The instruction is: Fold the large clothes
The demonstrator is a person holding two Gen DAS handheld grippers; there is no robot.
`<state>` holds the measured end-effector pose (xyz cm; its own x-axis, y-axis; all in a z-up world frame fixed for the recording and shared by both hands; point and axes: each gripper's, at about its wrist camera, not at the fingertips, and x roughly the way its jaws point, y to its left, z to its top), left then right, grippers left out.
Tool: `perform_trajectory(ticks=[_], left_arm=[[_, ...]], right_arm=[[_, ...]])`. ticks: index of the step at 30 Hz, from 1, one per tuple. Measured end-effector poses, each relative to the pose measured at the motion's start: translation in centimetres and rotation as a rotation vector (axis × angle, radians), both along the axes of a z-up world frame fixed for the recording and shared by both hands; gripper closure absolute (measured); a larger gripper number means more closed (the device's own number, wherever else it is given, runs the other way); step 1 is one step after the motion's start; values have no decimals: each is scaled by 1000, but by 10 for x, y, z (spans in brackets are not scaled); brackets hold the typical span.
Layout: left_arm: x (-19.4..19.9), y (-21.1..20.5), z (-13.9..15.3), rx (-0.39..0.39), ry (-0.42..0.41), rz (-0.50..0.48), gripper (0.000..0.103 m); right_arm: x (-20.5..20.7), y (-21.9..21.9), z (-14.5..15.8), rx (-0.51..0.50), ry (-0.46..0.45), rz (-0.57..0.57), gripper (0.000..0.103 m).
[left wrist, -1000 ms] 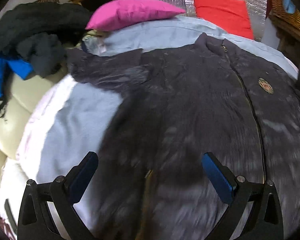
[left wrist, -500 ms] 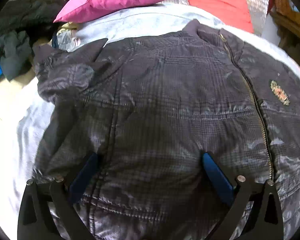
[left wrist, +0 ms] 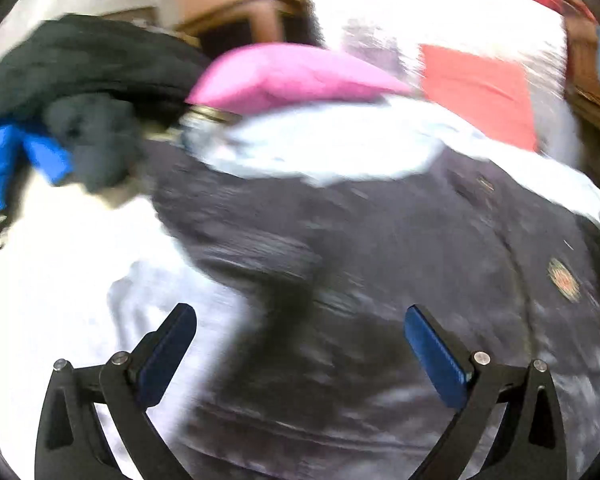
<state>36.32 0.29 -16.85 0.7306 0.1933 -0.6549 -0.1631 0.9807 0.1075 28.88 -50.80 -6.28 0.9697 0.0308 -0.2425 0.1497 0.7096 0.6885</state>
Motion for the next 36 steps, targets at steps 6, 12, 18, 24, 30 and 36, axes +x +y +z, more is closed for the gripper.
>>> perform_trajectory(ticks=[6,12,18,24,30,36], left_arm=[[1,58,0,-58,8,148,0],[-14,99,4,-114,-14,242,0],[-14,108,6,-179,-37,254,0],[-17,49,11,-208,-64,67,0],[-29,-37,21,-276,-53,-250,0],[-25,-130,8,-276,59,-453,0]], right_arm=[[66,155,1,-102,79,298,77],[105,265,-83,-19,332,564,10],[84,270,-147,150,488,722,4],[25,182,-126,288,377,751,4],[6,74,-109,259,255,410,4],[47,35,-120,37,410,176,7]])
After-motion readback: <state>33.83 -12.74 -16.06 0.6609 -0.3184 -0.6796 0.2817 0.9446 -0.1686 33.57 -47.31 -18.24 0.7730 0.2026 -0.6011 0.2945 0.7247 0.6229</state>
